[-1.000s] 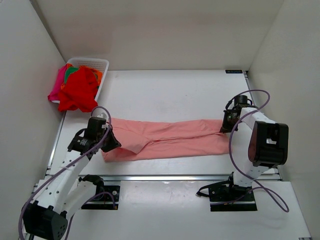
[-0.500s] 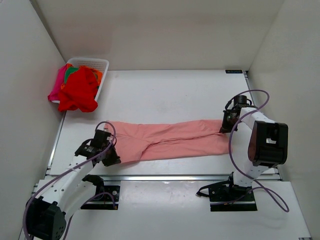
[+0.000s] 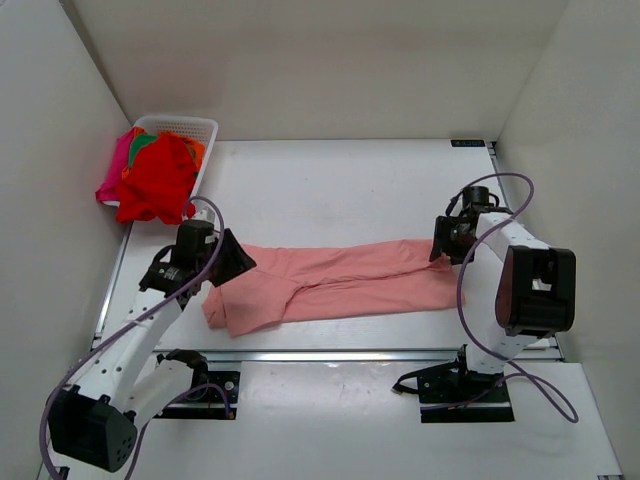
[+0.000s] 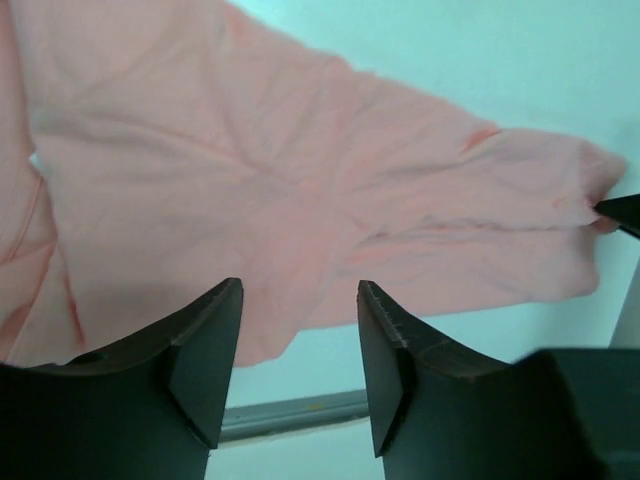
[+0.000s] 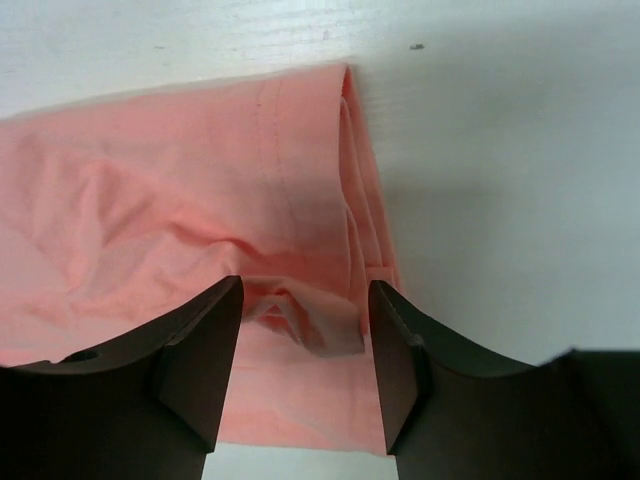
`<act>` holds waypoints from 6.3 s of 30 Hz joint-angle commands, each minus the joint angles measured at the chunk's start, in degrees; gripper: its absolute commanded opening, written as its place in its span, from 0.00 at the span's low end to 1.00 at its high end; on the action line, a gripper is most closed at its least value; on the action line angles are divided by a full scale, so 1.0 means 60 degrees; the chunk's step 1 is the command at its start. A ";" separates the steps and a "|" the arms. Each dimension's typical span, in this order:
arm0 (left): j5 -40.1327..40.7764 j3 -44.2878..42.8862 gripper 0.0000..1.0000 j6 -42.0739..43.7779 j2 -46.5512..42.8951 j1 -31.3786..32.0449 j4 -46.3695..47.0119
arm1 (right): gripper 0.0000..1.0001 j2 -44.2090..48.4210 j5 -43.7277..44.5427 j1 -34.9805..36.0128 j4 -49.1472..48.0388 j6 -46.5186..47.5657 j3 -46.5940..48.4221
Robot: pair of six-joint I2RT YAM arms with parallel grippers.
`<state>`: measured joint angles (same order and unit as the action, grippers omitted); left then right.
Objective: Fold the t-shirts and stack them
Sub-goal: Rotate the tshirt 90 degrees, then grab the bottom of the folded rectangular tshirt with both arms, then fold the folded rectangular tshirt in 1/3 of the way
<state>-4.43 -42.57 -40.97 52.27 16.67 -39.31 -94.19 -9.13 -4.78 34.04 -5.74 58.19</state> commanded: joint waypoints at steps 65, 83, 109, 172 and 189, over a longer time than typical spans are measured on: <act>-0.1153 -1.7572 0.43 -0.0159 1.7744 -0.0214 0.2728 | 0.55 0.3553 0.0816 0.9981 -0.6040 -0.7071 -0.5538; -0.0129 -0.9455 0.69 0.2449 0.9928 0.1305 0.0597 | 0.50 0.6762 0.0290 0.5807 -0.4561 -0.4991 -0.6299; 0.0622 0.3022 0.76 -0.2970 0.1630 0.5894 0.3680 | 0.59 0.7190 0.1682 0.9570 -0.3330 -0.8008 -0.7150; -0.3084 -0.3217 0.13 0.0515 0.6155 0.0050 0.2025 | 0.00 -0.0179 -0.3841 0.4444 -0.1646 -0.2618 0.1871; -0.3305 -0.5180 0.27 0.0677 0.8864 -0.0508 0.2904 | 0.00 -0.2581 -0.3987 0.3902 -0.1251 -0.1989 0.4201</act>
<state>-23.20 -70.67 -37.52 104.05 14.22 -24.16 -107.92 -32.47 19.42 26.39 -19.42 80.16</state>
